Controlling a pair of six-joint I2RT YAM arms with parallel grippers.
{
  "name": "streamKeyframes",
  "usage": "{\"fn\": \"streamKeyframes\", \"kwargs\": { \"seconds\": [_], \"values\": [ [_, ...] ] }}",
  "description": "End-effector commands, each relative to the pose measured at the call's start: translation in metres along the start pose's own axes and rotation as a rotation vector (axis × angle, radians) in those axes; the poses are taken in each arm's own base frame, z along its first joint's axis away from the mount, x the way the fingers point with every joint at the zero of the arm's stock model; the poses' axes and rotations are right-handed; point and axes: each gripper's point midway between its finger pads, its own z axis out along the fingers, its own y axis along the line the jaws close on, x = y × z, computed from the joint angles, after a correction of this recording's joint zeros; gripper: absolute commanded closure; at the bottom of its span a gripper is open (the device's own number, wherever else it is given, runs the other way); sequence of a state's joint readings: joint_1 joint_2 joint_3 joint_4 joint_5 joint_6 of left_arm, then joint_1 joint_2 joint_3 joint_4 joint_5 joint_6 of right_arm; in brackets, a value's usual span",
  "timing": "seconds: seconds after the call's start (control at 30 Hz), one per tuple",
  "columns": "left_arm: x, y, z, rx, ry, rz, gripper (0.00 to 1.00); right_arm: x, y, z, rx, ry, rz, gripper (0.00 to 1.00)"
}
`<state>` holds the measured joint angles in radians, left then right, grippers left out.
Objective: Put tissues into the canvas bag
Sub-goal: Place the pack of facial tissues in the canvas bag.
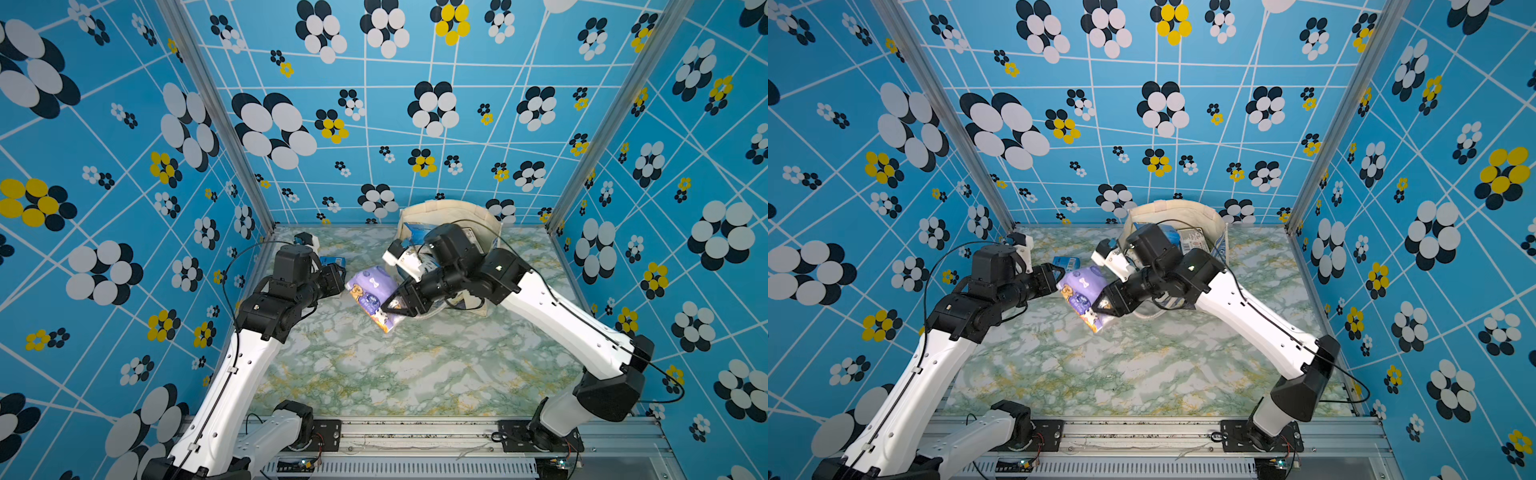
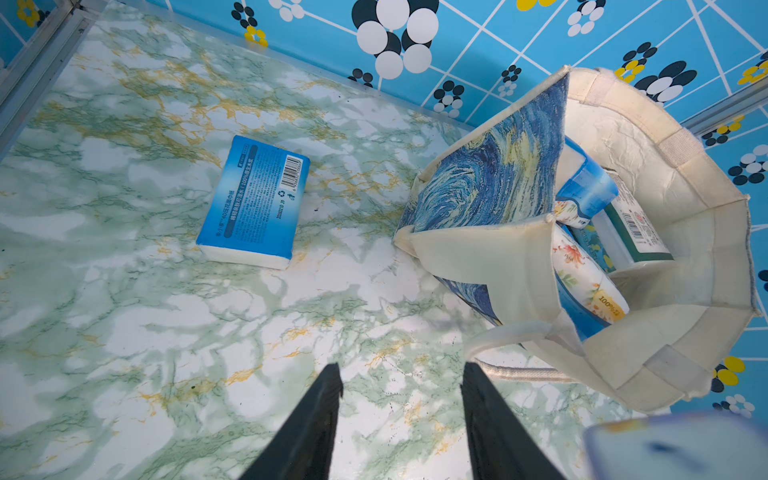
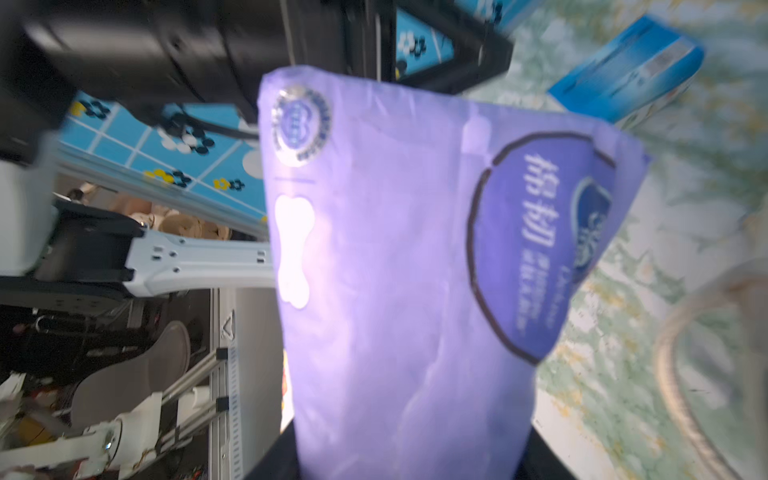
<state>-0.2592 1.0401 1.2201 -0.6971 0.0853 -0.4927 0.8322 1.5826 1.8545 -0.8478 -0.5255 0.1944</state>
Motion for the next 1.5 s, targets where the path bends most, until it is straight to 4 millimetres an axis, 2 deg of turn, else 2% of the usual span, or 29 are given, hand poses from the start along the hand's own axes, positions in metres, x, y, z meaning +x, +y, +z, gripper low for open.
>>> {"fn": "streamKeyframes", "kwargs": {
  "seconds": [0.0,0.1,0.2,0.27,0.37,0.53,0.57,0.7,0.77,0.9,1.07,1.23,1.4,1.47],
  "values": [
    [-0.012,-0.006,-0.003,0.017,-0.006,0.026,0.49,-0.049,-0.021,-0.059,0.147,-0.191,-0.026,0.46],
    [-0.012,-0.004,-0.001,-0.008,0.02,0.043,0.49,-0.065,-0.084,-0.102,0.511,-0.239,-0.014,0.47],
    [-0.012,0.002,0.003,-0.043,0.045,0.055,0.49,-0.063,-0.144,-0.132,0.821,-0.182,0.021,0.46],
    [-0.01,0.009,0.005,-0.072,0.066,0.06,0.49,-0.056,-0.179,-0.138,0.95,-0.102,0.045,0.44],
    [-0.007,0.02,0.011,-0.103,0.107,0.045,0.48,-0.045,-0.218,-0.137,1.034,-0.006,0.097,0.43],
    [0.004,0.038,0.021,-0.151,0.176,0.032,0.43,-0.023,-0.262,-0.135,1.139,0.128,0.16,0.43],
    [0.005,0.041,0.022,-0.157,0.185,0.025,0.39,-0.018,-0.267,-0.135,1.141,0.151,0.173,0.43],
    [0.008,0.05,0.027,-0.171,0.197,0.01,0.37,-0.003,-0.277,-0.132,1.144,0.218,0.199,0.43],
    [0.008,0.053,0.03,-0.175,0.2,0.005,0.32,0.003,-0.281,-0.136,1.162,0.247,0.204,0.43],
    [0.009,0.059,0.038,-0.189,0.219,0.006,0.31,0.018,-0.293,-0.15,1.215,0.311,0.234,0.43],
    [0.008,0.064,0.052,-0.199,0.232,0.005,0.26,0.029,-0.301,-0.15,1.215,0.371,0.246,0.42],
    [0.007,0.066,0.062,-0.198,0.233,0.005,0.22,0.021,-0.296,-0.144,1.163,0.324,0.247,0.37],
    [0.01,0.072,0.07,-0.209,0.251,-0.002,0.17,-0.003,-0.283,-0.151,1.134,0.195,0.23,0.15],
    [0.013,0.076,0.074,-0.216,0.259,-0.005,0.15,-0.016,-0.274,-0.155,1.114,0.125,0.218,0.1]
  ]
}}
